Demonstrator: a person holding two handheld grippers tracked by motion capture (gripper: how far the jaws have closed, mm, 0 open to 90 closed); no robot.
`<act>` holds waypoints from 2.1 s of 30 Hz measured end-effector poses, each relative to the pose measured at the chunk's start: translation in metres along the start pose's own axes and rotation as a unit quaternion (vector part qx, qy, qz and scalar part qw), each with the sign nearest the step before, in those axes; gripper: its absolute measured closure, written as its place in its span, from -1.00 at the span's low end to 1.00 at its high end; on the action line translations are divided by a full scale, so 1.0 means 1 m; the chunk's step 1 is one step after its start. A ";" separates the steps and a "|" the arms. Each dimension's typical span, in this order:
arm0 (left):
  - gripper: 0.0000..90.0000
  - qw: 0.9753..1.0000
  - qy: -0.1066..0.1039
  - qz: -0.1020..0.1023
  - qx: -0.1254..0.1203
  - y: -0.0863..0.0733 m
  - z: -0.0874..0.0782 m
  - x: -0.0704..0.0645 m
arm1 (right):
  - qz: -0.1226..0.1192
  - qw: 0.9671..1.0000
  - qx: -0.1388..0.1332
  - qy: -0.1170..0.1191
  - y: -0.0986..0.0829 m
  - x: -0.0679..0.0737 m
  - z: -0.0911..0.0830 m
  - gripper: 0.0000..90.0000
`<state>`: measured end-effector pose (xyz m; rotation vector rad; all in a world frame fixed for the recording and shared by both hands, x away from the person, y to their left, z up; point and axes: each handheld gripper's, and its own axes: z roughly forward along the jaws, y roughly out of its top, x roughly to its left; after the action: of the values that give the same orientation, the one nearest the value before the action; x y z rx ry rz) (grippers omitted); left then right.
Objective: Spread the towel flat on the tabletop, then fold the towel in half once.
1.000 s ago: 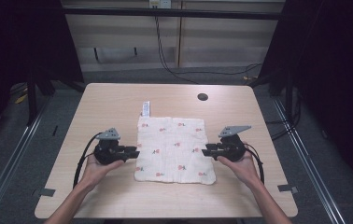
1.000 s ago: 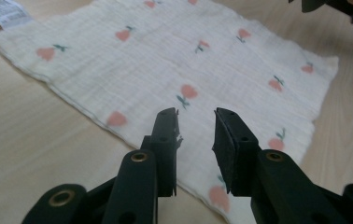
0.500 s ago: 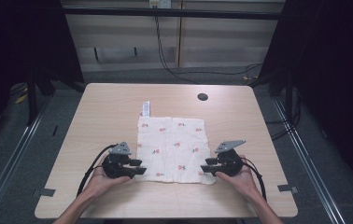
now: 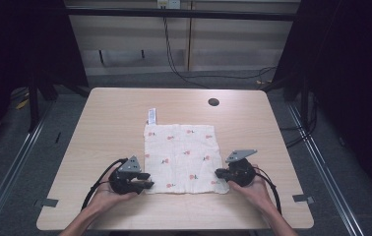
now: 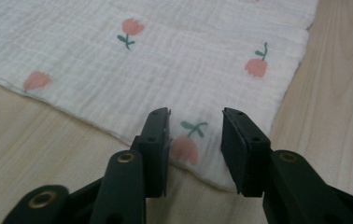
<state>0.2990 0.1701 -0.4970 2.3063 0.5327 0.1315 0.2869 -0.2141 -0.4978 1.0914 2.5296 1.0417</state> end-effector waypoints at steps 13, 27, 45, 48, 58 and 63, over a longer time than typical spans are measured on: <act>0.97 0.999 -0.045 -0.001 0.013 -0.004 -0.007 -0.009 | -0.007 0.999 0.006 0.033 -0.011 0.017 -0.014 1.00; 0.97 0.997 -0.078 -0.010 0.021 -0.016 -0.030 -0.029 | -0.017 0.997 0.011 0.070 -0.023 0.040 -0.029 1.00; 0.03 0.995 -0.046 -0.085 -0.028 -0.016 -0.046 -0.006 | -0.003 0.997 -0.039 0.063 -0.019 0.036 -0.038 0.52; -0.12 0.993 -0.037 -0.103 -0.038 -0.015 -0.047 0.002 | 0.008 0.997 -0.045 0.057 -0.015 0.031 -0.036 0.34; 0.08 0.994 -0.024 -0.089 -0.055 -0.020 -0.044 0.018 | 0.034 0.995 -0.059 0.071 0.010 0.011 -0.024 0.18; 0.21 0.990 -0.008 -0.083 -0.117 -0.015 -0.050 0.027 | 0.038 0.995 -0.075 0.046 0.017 0.004 -0.020 0.12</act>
<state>0.3061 0.2240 -0.4735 2.0238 0.6624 0.0888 0.2851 -0.2142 -0.4711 1.1308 2.4493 1.3075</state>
